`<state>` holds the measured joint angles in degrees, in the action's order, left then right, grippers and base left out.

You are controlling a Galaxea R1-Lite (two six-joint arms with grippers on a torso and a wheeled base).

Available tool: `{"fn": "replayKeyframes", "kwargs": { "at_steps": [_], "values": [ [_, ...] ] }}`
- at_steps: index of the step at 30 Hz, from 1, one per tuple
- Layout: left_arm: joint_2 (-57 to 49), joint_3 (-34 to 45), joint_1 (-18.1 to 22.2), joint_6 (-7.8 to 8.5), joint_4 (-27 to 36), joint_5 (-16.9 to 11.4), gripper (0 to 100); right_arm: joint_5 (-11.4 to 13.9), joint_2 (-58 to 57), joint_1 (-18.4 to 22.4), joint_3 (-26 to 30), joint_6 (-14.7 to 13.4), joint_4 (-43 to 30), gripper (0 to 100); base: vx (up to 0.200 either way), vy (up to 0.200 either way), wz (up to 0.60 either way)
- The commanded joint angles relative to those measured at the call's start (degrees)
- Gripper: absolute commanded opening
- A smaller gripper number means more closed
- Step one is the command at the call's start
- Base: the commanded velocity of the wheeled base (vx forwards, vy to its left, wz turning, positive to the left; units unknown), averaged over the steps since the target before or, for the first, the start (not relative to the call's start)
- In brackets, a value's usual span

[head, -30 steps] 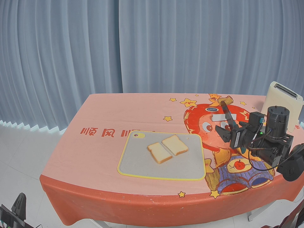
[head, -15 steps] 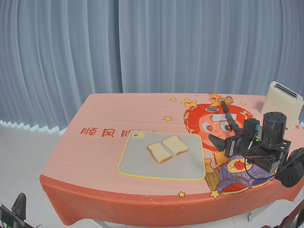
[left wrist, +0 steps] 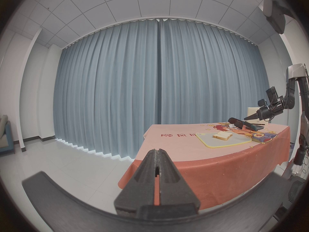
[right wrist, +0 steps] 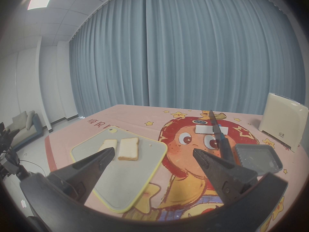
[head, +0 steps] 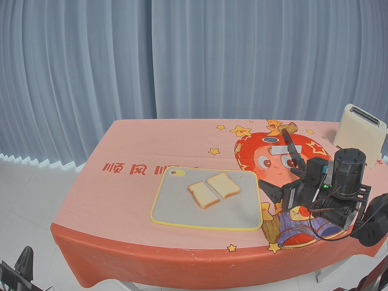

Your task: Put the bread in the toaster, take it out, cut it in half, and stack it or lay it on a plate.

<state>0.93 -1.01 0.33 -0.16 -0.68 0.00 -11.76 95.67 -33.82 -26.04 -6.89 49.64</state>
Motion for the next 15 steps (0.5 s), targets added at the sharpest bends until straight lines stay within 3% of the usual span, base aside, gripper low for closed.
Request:
{"fn": "replayKeyframes", "kwargs": {
  "at_steps": [1,10,15],
  "values": [
    [-0.93,1.01,0.02,-0.02,-0.02,0.00,0,-0.01,0.04,-0.72,0.20,0.03,0.02,100,0.000,0.000,0.00],
    [-0.93,1.01,0.02,-0.02,-0.02,0.00,0,0.07,-2.07,-0.72,-1.03,0.65,-0.77,100,0.000,0.000,0.00],
    [-0.93,1.01,0.02,-0.02,-0.02,0.00,0,0.51,-2.33,-0.28,-6.48,1.97,-2.62,100,0.000,0.000,0.00]
  ]
}}
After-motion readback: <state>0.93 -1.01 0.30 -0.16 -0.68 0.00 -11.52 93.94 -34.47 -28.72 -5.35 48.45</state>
